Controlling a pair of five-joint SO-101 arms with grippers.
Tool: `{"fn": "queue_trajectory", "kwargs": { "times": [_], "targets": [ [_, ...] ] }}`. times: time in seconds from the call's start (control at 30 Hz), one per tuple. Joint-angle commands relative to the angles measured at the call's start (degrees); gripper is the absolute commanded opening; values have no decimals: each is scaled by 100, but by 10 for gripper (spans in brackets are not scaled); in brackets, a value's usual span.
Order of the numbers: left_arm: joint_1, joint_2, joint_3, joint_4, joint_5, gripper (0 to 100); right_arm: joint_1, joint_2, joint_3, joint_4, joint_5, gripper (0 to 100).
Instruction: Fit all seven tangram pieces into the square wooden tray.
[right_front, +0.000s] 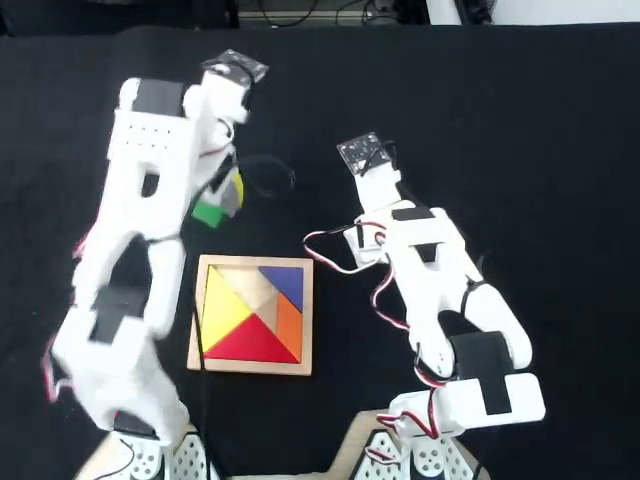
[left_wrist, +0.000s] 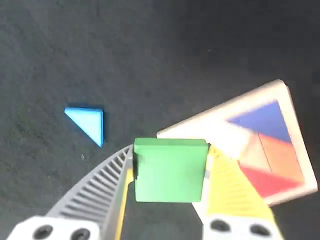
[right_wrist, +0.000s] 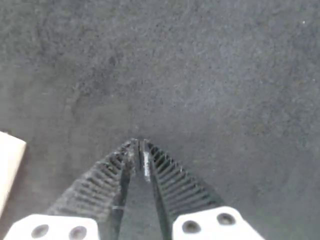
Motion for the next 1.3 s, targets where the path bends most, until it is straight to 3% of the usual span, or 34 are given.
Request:
{"fn": "queue_trajectory", "kwargs": {
  "times": [0.0, 0.2, 0.4, 0.83, 1.03, 1.27],
  "targets": [
    [426, -1723, 1947, -536, -229, 29, 571, -163, -338, -9, -123, 11],
    [1015, -2048, 4303, -2092, -255, 29, 1732, -207, -338, -492, -1073, 11],
    [1314, -2004, 5262, -3367, -264, 29, 1846, -189, -303, -695, -1204, 11],
    [1341, -1987, 5631, -3877, -264, 38, 1811, -189, -295, -721, -1160, 11],
    [1332, -1996, 5745, -3912, -229, 224, 1670, -189, -286, -721, -1152, 11],
    [1349, -1996, 5789, -3912, -229, 240, 1670, -189, -286, -721, -1152, 11]
  ]
}}
